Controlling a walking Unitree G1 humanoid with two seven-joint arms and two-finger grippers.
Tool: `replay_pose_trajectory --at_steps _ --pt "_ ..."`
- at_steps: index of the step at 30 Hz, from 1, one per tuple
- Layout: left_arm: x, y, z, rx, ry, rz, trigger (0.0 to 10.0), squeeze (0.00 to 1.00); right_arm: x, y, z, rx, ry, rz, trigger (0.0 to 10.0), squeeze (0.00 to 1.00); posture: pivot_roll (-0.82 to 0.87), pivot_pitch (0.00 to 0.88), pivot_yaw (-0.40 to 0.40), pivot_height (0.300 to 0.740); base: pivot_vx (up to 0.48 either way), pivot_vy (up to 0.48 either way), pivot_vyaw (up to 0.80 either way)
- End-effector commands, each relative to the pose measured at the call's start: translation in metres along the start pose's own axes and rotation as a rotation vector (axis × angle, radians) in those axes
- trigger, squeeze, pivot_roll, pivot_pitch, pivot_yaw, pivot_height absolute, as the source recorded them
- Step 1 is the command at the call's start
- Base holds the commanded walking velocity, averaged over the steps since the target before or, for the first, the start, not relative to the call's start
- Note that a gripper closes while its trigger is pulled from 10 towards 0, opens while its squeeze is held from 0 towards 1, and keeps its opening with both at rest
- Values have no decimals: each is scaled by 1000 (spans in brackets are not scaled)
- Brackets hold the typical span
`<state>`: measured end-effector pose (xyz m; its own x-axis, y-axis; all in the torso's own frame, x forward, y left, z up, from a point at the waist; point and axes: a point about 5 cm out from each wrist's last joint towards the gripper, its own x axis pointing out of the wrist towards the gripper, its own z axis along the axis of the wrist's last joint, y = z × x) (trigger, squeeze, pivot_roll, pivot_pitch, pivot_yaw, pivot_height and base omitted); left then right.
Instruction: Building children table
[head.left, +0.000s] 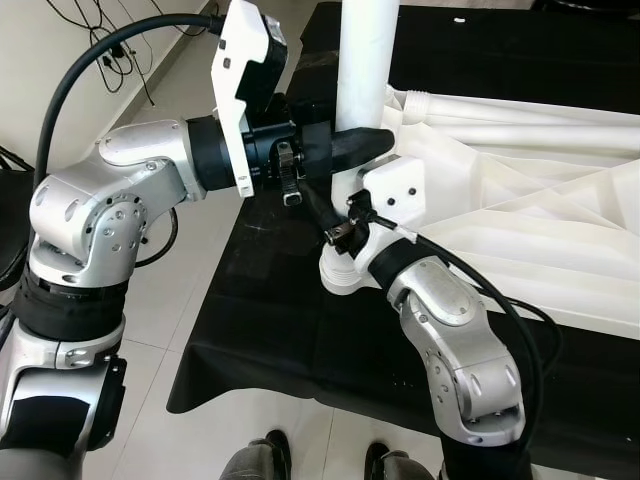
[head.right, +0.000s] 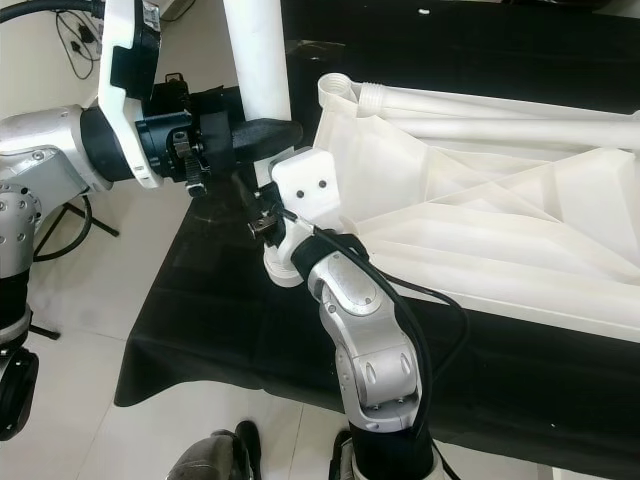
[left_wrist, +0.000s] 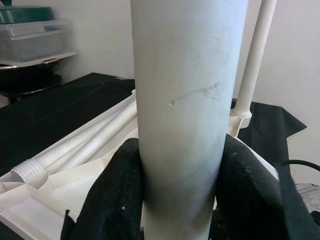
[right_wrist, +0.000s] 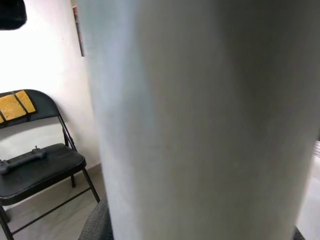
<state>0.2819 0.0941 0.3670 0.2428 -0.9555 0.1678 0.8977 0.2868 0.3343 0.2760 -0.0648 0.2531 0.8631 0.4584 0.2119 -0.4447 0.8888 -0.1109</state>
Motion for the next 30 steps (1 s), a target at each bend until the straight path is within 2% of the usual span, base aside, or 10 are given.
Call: replay_pose_trajectory --at_steps 1,6,8,9,10,11,21,22,24,30 --pt "5 -2 -2 -4 10 -25 0 0 -3 -4 -30 68 159 -45 0 0 33 257 46 740 0 0 0" --pt "5 -2 -2 -3 10 -27 0 0 -2 -2 -28 78 145 -40 0 0 32 256 46 740 0 0 0" --pt "3 -3 -1 -4 10 -28 0 0 -1 -1 -25 84 134 -36 2627 0 31 257 48 740 0 0 0" --pt "1 -4 -1 -3 11 -29 0 0 2 2 -19 77 90 16 10000 569 25 255 53 740 0 0 0" --pt "1 -4 -1 -3 11 -29 0 0 2 2 -19 77 90 16 10000 569 25 255 53 740 0 0 0" --pt "-1 -4 -2 -4 9 -31 0 0 7 6 -10 101 43 107 10000 1000 19 254 57 740 0 0 0" --pt "10 -10 0 -5 -3 -63 0 0 26 -8 7 -135 41 764 10000 1000 9 256 63 740 0 0 0" --pt "11 -11 1 -4 -6 -65 0 0 32 -11 9 -112 44 844 10000 180 11 256 62 740 0 0 0" --pt "10 -11 2 -2 -7 -68 0 0 38 -12 10 -94 42 885 10000 0 13 256 62 740 0 0 0" --pt "8 -17 9 6 -12 -73 0 0 54 -13 12 0 28 1015 10000 0 36 253 71 740 0 0 0"
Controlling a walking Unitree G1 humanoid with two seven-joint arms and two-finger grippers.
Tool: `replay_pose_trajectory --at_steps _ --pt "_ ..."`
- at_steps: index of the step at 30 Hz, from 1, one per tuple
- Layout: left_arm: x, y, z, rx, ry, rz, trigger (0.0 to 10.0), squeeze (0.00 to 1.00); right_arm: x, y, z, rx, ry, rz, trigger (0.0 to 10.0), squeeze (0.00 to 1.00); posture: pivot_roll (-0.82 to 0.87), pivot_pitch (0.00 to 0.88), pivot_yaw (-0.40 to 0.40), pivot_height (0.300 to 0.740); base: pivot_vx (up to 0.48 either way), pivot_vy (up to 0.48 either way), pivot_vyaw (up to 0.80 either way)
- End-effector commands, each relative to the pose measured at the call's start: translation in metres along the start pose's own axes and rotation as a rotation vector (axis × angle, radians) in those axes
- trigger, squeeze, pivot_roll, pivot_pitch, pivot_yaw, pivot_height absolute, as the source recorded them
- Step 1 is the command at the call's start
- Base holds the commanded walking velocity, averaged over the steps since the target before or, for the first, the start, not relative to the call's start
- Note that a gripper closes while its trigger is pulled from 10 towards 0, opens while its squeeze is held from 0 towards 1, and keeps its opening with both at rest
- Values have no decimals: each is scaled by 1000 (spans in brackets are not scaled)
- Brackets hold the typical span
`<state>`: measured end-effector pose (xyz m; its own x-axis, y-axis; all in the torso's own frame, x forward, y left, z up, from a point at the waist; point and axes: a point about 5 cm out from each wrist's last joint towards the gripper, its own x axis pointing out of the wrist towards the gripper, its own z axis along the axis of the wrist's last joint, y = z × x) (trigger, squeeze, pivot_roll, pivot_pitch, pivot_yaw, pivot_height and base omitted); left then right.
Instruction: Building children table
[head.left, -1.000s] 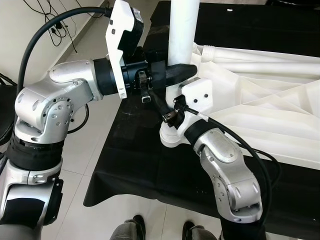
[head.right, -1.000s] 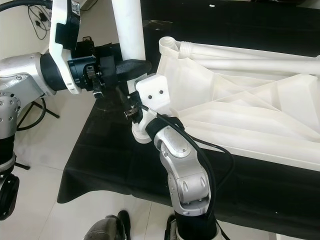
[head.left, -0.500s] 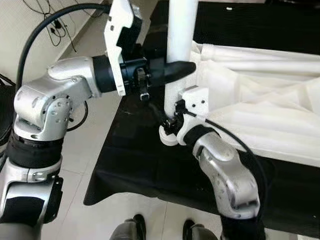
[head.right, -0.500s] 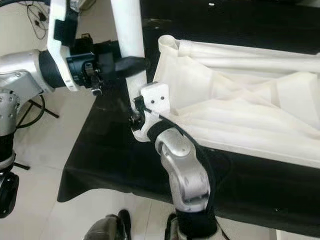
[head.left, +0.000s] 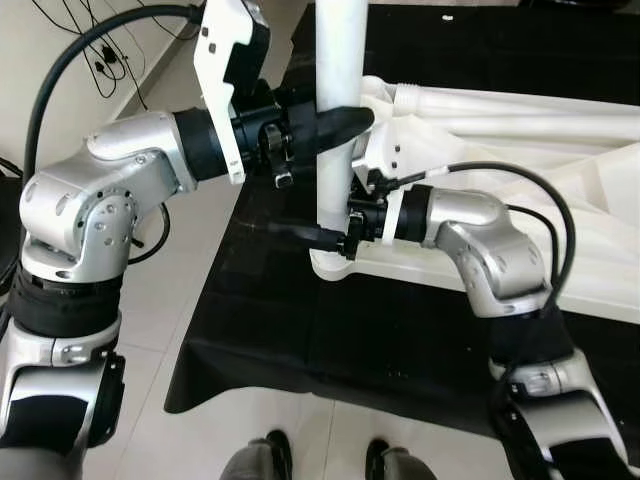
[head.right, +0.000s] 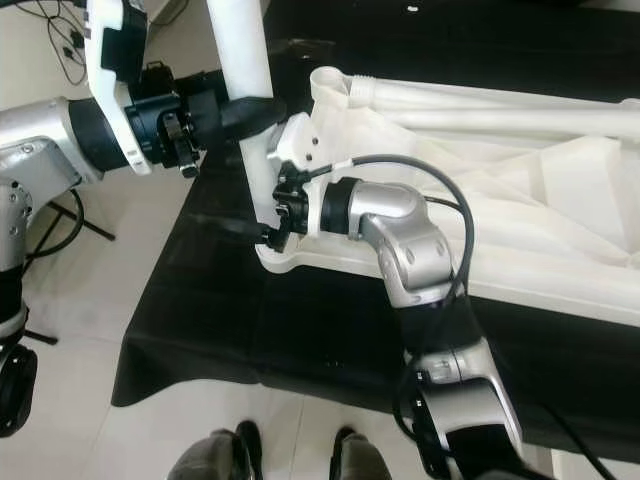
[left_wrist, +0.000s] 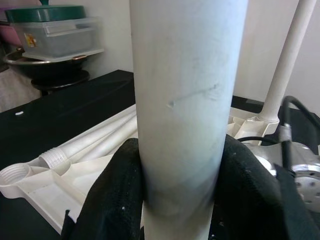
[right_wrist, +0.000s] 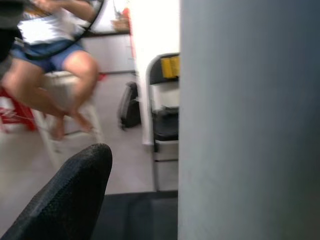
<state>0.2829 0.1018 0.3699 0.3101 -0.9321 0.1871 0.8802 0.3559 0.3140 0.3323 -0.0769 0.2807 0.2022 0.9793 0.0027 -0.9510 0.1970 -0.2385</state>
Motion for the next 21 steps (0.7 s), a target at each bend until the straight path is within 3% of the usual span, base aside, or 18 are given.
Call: replay_pose_trajectory --at_steps 1,2,3,4,11,15,21 --pt "12 -23 7 16 -16 -148 0 0 26 8 1 37 -41 133 5765 0 44 254 72 740 0 0 0" --pt "12 -23 7 16 -16 -148 0 0 26 8 1 37 -41 133 5765 0 44 254 72 740 0 0 0" --pt "12 -24 8 19 -14 -149 0 0 27 6 3 56 -60 158 1020 0 49 253 71 740 0 0 0" --pt "12 -24 9 21 -14 -149 0 0 27 6 3 65 -69 188 0 0 49 253 71 740 0 0 0" --pt "9 -22 14 19 -14 -141 0 0 28 -2 1 37 -71 296 0 0 50 260 70 740 0 0 0" --pt "6 -20 13 14 -12 -138 0 0 26 -3 -1 30 -68 307 0 0 47 263 72 740 0 0 0" --pt "16 -22 12 25 -11 -152 0 0 22 0 -5 8 -59 281 0 0 46 266 75 740 0 0 0"
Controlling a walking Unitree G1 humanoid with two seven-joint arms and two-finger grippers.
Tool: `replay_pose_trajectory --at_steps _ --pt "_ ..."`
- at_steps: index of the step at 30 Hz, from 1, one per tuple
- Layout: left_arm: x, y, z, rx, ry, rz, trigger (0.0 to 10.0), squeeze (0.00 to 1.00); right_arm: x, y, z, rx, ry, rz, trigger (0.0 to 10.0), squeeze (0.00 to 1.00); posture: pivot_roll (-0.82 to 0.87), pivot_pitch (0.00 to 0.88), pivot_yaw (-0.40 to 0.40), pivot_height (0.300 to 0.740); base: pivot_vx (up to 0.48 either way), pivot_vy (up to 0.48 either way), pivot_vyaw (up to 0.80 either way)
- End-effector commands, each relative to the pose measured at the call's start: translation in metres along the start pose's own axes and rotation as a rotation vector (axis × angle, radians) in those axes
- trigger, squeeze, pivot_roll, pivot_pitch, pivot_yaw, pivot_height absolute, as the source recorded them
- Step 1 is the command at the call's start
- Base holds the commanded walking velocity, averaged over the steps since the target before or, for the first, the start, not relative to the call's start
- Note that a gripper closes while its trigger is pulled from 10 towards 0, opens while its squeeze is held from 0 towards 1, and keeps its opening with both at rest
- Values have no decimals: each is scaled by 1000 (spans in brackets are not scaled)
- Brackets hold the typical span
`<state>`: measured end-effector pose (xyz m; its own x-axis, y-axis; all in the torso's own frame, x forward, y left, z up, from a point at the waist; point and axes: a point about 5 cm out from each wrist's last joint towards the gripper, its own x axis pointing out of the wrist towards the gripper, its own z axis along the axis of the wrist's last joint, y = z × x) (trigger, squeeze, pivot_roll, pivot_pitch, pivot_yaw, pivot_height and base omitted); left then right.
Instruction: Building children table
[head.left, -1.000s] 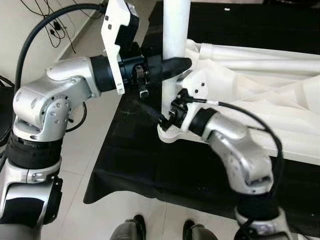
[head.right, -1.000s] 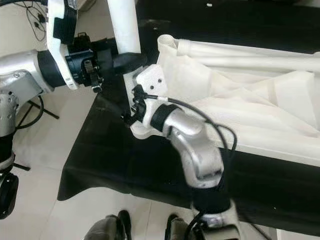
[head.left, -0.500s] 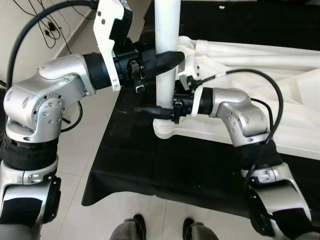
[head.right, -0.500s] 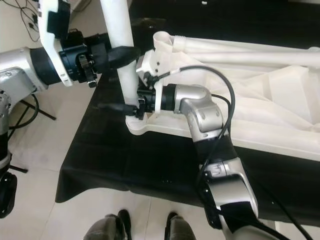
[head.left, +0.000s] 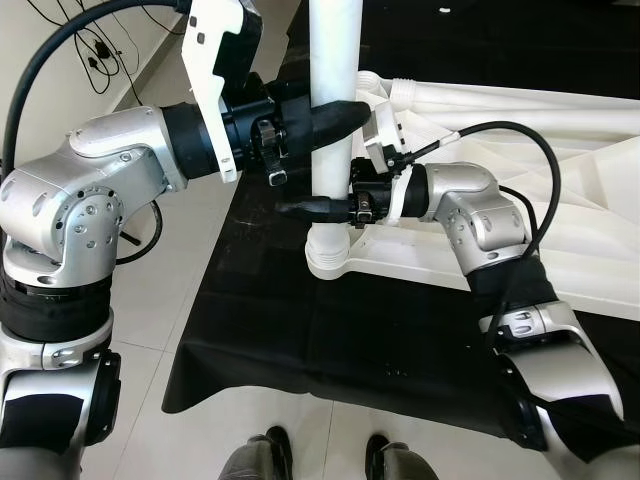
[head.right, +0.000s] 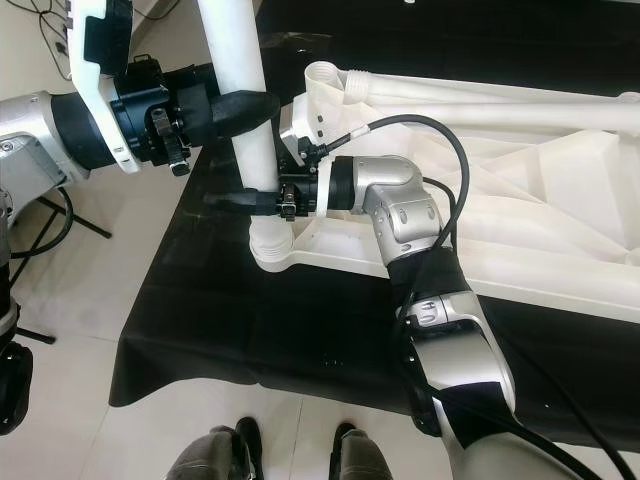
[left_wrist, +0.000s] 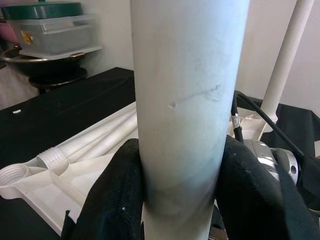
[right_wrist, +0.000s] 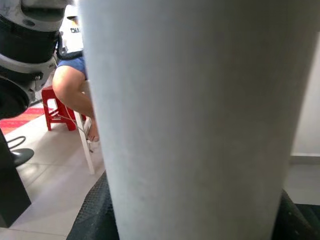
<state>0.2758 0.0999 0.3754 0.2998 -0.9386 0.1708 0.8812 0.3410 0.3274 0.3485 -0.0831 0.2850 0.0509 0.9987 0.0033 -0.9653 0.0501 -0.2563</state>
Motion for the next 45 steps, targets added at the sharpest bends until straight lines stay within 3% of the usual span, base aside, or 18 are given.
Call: replay_pose_trajectory --at_steps 1,2,5,8,9,10,11,12,13,15,18,20,22,27,36,38,39,45 --pt "19 -17 6 22 -27 -133 0 0 26 16 -6 21 -27 121 0 0 45 266 77 740 0 0 0" --pt "23 -17 7 20 -27 -121 10000 1000 24 20 -8 4 -25 106 0 0 43 269 76 740 0 0 0" --pt "25 -16 10 18 -28 -84 10000 1000 21 31 -10 -18 -29 69 0 0 42 271 74 740 0 0 0" --pt "21 -17 12 32 -25 -97 10000 1000 20 46 -22 -34 62 -39 0 0 45 278 65 740 0 0 0" --pt "16 -16 12 27 -27 -95 10000 0 24 55 -36 -10 136 -141 0 0 52 284 54 740 0 0 0" --pt "16 -16 12 27 -27 -95 10000 0 24 55 -36 -10 136 -141 0 0 52 284 54 740 0 0 0" --pt "9 -13 11 25 -25 -86 10000 0 23 56 -55 47 259 -472 0 0 55 284 54 740 0 0 0" --pt "4 -12 10 23 -24 -77 10000 0 17 56 -68 82 349 -715 0 0 54 286 54 740 0 0 0" --pt "-1 -10 8 19 -20 -71 10000 0 15 68 -75 90 399 -828 0 0 52 289 57 740 0 0 0" --pt "-1 -9 4 16 -14 -68 10000 0 15 75 -76 96 407 -882 0 0 50 286 61 740 0 0 0" --pt "-1 -8 1 14 -10 -66 10000 0 17 79 -75 96 395 -874 0 0 50 284 61 740 0 0 0" --pt "16 -6 -10 4 -8 -72 10000 0 14 66 -71 66 369 -935 0 0 42 264 60 740 0 0 0" --pt "19 -6 -11 3 -7 -73 10000 0 13 62 -69 61 360 -949 0 0 40 262 59 740 0 0 0" --pt "19 -8 -14 0 3 -85 10000 0 14 65 -65 66 351 -999 0 0 40 253 51 740 0 0 0" --pt "-25 -40 -3 1 64 -167 10000 0 12 64 -66 73 349 -1080 0 0 52 238 48 740 0 0 0" --pt "-31 -41 -2 5 69 -152 10000 0 11 63 -67 73 347 -1084 0 0 52 238 48 740 0 0 0" --pt "-42 -40 0 25 80 -94 10000 0 10 62 -67 75 337 -1088 0 0 57 237 48 740 0 0 0" --pt "-58 -35 6 57 104 40 10000 0 10 59 -67 78 323 -1101 0 0 70 238 50 740 0 0 0"
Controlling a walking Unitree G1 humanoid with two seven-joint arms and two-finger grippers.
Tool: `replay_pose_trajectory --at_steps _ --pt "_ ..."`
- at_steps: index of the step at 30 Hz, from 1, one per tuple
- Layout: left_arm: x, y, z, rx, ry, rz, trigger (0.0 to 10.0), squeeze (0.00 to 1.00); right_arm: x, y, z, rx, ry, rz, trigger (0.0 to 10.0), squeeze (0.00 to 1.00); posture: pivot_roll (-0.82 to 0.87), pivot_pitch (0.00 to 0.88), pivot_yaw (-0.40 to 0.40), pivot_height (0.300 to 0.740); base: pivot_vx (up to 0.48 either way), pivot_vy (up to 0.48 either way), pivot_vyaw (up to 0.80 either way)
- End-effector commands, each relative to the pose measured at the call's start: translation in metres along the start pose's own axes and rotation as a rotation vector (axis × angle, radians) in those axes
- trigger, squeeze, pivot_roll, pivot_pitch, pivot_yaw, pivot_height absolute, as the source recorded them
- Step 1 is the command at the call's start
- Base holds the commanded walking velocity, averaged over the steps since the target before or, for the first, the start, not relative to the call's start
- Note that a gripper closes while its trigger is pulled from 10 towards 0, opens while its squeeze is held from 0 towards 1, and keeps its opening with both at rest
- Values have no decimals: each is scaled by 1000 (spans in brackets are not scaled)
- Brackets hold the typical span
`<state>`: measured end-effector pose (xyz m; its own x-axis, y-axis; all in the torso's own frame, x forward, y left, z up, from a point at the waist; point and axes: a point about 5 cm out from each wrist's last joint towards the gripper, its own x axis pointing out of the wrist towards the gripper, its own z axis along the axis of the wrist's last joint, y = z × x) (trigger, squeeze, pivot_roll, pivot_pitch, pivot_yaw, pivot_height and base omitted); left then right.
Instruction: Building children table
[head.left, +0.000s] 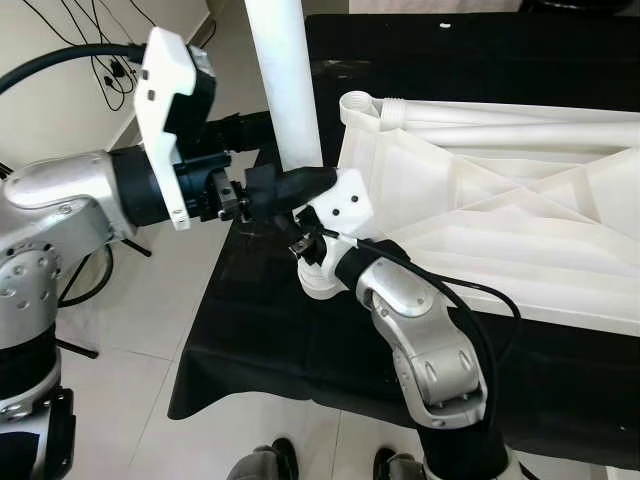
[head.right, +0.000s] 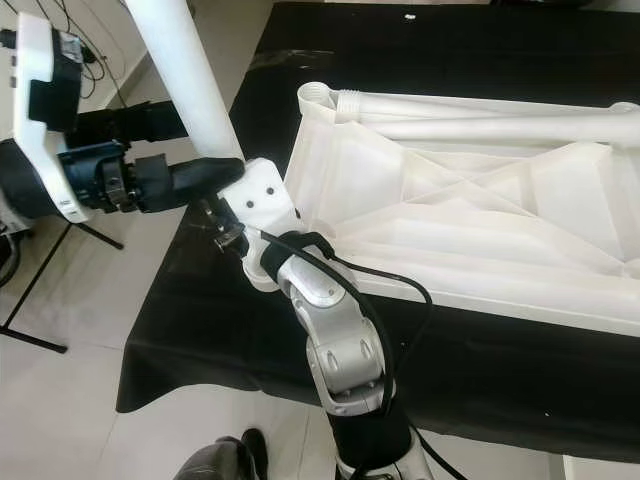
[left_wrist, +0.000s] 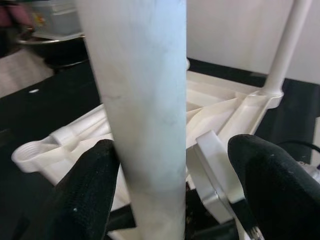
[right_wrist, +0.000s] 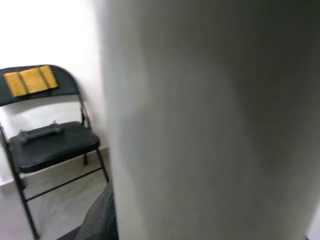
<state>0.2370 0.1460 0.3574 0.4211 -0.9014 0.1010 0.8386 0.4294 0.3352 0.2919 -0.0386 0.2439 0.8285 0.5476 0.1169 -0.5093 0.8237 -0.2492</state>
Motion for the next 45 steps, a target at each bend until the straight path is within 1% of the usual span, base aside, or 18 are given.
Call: replay_pose_trajectory --at_steps 1,7,11,15,16,17,18,23,24,25,26,34,38,39,41,42,43,45 --pt "-9 -10 7 42 6 -20 10000 0 -8 -27 -46 40 219 -170 0 0 71 238 51 740 0 0 0" --pt "-37 -13 7 64 79 141 10000 0 -5 -32 -47 41 218 -180 0 0 88 233 39 740 0 0 0" --pt "-40 -14 8 74 86 171 10000 0 -5 -31 -47 40 216 -178 0 0 90 233 36 740 0 0 0" --pt "-45 -14 -11 89 135 337 10000 0 -3 -29 -47 46 205 -162 0 0 86 231 38 740 0 0 0" --pt "-46 -14 -24 73 160 404 10000 0 -3 -30 -46 48 195 -161 8745 0 87 233 39 740 0 0 0" --pt "-46 -14 -24 73 160 404 10000 0 -3 -30 -46 48 195 -161 8745 0 87 233 39 740 0 0 0" --pt "-49 -18 -43 47 192 475 10000 0 -2 -31 -44 61 177 -152 10000 0 84 235 40 740 0 0 0" --pt "-60 -34 -82 14 306 619 10000 0 3 -31 -35 73 87 -73 10000 0 89 240 41 740 0 0 0" --pt "-63 -42 -94 -12 329 651 10000 0 5 -34 -32 71 56 -54 10000 663 93 238 41 740 0 0 0" --pt "-65 -49 -100 -34 343 672 10000 0 6 -36 -30 70 37 -44 10000 663 94 239 40 740 0 0 0" --pt "-66 -55 -105 -47 347 702 10000 0 8 -39 -28 84 23 -35 10000 1000 99 241 38 740 0 0 0" --pt "-62 -84 -120 -78 368 769 10000 0 13 -50 -23 101 -20 -17 10000 1000 109 245 34 740 0 0 0" --pt "-59 -104 -130 -53 357 814 10000 0 16 -54 -15 124 -80 129 10000 1000 114 247 28 740 0 0 0" --pt "-58 -108 -133 -51 359 819 10000 0 18 -56 -13 129 -87 199 10000 110 112 247 26 740 0 0 0" --pt "-55 -114 -137 -76 357 804 10000 0 19 -57 -8 154 -99 343 10000 110 111 248 25 740 0 0 0" --pt "-55 -114 -137 -76 357 804 10000 0 19 -57 -8 154 -99 343 10000 110 111 248 25 740 0 0 0" --pt "-55 -117 -139 -105 348 825 10000 0 22 -62 -3 149 -110 416 10000 0 107 246 20 740 0 0 0" --pt "-54 -119 -141 -125 348 821 10000 0 23 -64 1 119 -124 468 10000 0 109 243 13 740 0 0 0"
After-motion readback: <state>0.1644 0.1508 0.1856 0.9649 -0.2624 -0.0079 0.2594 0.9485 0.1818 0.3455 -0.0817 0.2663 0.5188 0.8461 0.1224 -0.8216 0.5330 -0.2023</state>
